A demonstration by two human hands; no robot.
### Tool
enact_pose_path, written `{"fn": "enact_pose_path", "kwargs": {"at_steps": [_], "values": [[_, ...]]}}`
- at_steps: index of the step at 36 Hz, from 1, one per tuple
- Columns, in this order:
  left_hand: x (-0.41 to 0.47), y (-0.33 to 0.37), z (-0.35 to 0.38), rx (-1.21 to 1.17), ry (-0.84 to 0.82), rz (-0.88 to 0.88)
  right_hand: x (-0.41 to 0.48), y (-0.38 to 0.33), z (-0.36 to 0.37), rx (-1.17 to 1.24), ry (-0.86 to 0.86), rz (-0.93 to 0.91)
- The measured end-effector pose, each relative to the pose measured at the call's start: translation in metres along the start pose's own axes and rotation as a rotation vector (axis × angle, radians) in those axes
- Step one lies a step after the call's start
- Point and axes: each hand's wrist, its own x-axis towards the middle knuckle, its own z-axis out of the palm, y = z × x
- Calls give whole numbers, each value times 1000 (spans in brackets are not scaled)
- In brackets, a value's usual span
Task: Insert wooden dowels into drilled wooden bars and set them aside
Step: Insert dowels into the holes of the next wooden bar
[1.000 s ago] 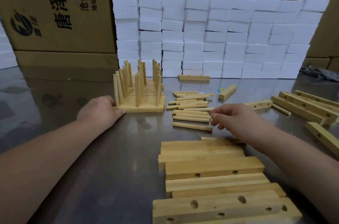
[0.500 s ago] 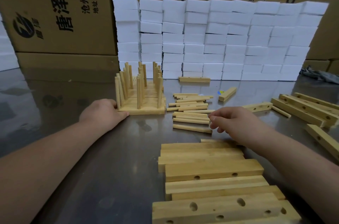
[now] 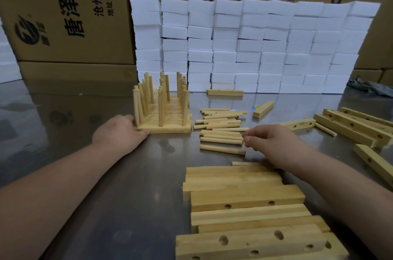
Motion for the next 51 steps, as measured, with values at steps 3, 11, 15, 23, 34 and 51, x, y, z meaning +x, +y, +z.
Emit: {"fn": "enact_pose_path", "kwargs": {"at_steps": [3, 11, 15, 23, 34, 51], "values": [[-8, 5, -6, -64, 101, 7, 2, 1, 0, -34, 3, 3], [-43, 52, -21, -329, 115, 291, 4, 3, 0, -161, -76, 20], [-53, 83, -11, -454, -217, 368, 1, 1, -1, -218, -86, 10], [-52, 82, 10, -473, -300, 347, 3, 3, -1, -223, -103, -10], [-52, 82, 9, -387, -349, 434, 5, 7, -1, -146, -67, 17], [-52, 81, 10, -366, -323, 514, 10, 11, 4, -109, -77, -16]]}}
